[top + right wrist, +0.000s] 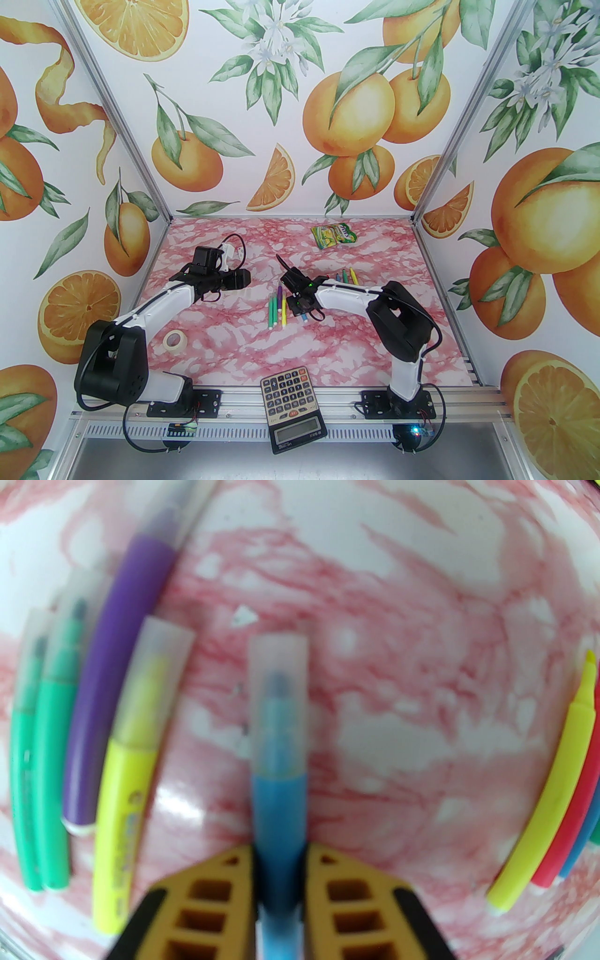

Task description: Open the pen caps

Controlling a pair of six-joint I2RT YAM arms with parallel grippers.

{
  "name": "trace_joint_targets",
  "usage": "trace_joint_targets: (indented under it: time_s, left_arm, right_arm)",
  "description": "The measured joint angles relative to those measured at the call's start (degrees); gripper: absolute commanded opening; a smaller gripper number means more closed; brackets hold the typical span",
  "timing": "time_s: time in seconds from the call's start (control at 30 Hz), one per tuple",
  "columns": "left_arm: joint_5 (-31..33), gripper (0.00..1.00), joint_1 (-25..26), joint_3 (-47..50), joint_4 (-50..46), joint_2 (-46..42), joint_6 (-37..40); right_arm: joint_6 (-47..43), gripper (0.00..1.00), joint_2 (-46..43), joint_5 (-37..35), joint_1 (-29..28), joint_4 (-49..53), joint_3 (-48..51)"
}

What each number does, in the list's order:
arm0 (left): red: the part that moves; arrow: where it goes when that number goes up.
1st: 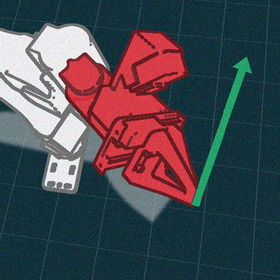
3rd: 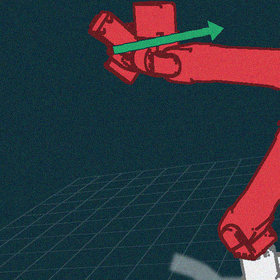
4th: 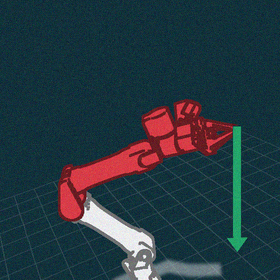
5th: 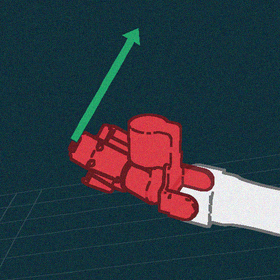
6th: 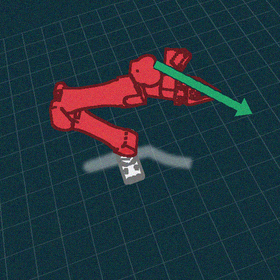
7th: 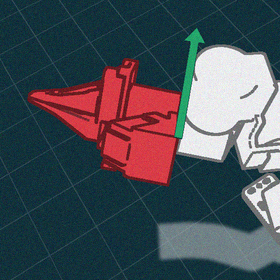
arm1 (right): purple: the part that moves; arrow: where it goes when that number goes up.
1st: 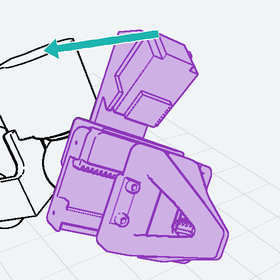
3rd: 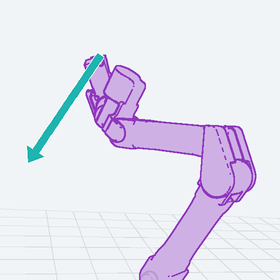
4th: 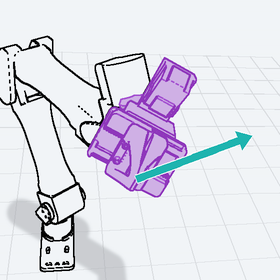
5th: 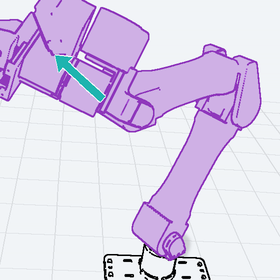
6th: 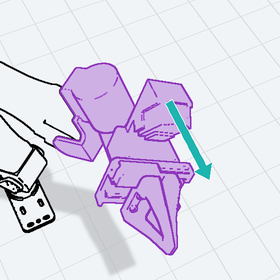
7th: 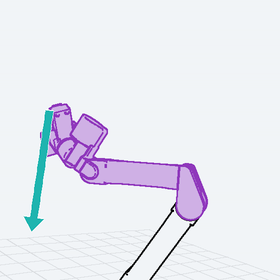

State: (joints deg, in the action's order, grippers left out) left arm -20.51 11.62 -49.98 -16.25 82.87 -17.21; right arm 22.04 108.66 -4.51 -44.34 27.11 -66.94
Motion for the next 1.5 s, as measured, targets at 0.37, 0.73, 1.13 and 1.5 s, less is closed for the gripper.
trace_joint_targets:
  time_s: [0.37, 0.73, 1.13, 1.5]
  left_arm:
    - [-9.5, 0.67, 1.9, 0.4, 7.8, 3.2, -3.7]
    - [-17.4, 0.66, 7.6, -1.0, 14.8, 7.2, -7.0]
    - [-20.5, 0.51, 9.1, -3.0, 18.3, 10.2, -10.6]
    - [-22.4, 0.23, 9.7, -4.4, 19.0, 10.9, -12.2]
  right_arm:
    - [0.4, 0.17, -10.0, 14.6, 4.5, -11.9, 8.1]
    - [1.7, 0.17, -12.9, 24.3, 5.0, -22.3, 10.8]
    - [2.2, 0.17, -15.4, 27.5, 5.0, -26.7, 11.8]
    - [2.2, 0.16, -15.4, 27.5, 5.0, -27.9, 12.3]
